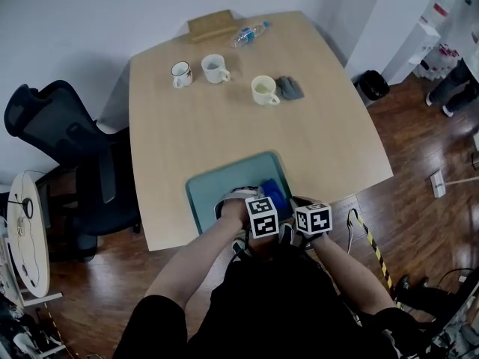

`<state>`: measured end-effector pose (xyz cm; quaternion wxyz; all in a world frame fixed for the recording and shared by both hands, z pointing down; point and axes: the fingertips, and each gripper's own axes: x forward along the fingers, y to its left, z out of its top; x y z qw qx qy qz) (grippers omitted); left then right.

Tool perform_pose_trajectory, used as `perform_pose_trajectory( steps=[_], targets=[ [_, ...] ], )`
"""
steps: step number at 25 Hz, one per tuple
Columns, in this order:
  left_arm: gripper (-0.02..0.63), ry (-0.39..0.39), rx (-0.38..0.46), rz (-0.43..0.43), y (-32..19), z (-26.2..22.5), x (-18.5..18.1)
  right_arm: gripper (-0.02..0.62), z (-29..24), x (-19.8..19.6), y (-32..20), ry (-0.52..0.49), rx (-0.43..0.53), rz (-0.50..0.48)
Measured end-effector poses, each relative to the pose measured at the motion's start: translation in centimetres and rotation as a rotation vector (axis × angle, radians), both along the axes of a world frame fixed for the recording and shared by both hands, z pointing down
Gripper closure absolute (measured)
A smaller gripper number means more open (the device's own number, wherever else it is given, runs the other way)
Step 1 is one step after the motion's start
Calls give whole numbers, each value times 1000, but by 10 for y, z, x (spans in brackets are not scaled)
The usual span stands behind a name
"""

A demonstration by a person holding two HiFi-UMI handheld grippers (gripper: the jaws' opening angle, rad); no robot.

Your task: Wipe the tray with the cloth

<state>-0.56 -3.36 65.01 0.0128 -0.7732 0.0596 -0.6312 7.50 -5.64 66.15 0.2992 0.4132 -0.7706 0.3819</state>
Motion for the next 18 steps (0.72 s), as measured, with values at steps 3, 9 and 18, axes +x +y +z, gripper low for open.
perform_pose_trajectory(
  steps=[3, 9, 18],
  targets=[
    [465, -47, 45, -62, -54, -2, -27, 580, -1, -1, -2, -4, 10, 5],
    [465, -123, 88, -118, -122, -8, -61, 580, -4, -3, -4, -29, 24, 18],
    [469, -87, 54, -44, -63, -5, -32, 580, -2, 2, 0, -45, 12, 24]
  ],
)
